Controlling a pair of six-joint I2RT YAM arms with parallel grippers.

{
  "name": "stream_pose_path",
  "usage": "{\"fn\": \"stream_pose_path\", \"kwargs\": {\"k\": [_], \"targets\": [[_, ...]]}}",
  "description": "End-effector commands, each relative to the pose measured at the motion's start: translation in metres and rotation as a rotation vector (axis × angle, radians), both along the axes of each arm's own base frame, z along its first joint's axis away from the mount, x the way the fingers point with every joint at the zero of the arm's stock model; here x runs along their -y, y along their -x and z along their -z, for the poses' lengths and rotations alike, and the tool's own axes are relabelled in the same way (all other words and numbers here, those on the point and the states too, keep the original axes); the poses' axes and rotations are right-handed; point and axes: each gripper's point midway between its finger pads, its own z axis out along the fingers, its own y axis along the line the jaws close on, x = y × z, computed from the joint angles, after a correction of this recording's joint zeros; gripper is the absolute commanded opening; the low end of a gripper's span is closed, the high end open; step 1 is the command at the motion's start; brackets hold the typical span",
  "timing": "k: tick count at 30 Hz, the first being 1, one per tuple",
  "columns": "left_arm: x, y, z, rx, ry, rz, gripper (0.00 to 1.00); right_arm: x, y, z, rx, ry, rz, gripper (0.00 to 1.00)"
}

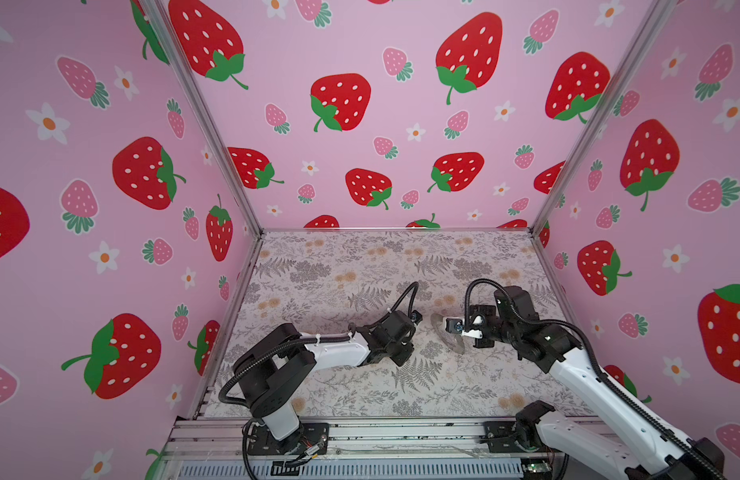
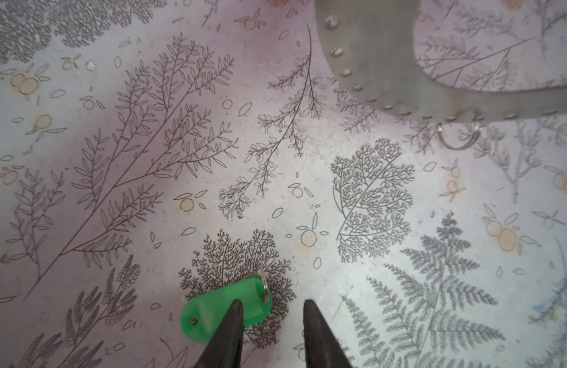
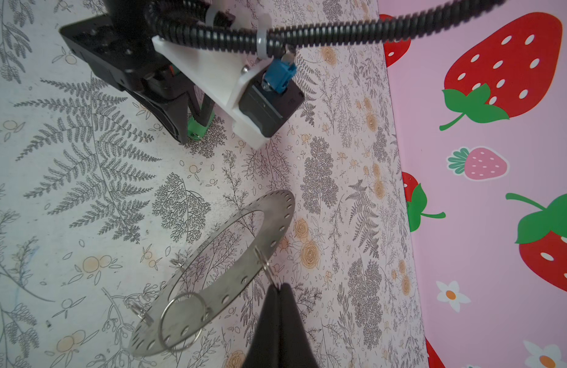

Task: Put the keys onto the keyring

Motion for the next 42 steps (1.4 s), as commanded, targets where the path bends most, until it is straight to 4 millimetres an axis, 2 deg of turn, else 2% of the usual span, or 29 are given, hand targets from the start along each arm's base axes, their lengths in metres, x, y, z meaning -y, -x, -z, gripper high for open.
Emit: {"fn": "stream_pose_path", "kwargs": {"k": [1,30,37,42], "targets": [[0.004,-0.005,-0.005,0.022,0.003,-0.012,0.34,-0.001,0.003,-0.005,0.005,-0.012,-0.017,0.00],[0.006,-0.009,0.005,0.005,-0.017,-0.031,0.25,-0.001,0.004,-0.004,0.001,-0.008,-0.015,0.00],[0.004,-0.009,0.006,0.008,-0.026,-0.041,0.20,-0.001,0.004,-0.003,0.000,-0.008,-0.015,0.00],[0.002,-0.011,0.004,0.022,-0.035,-0.049,0.14,-0.001,0.004,-0.003,0.000,-0.010,-0.015,0.00]]}}
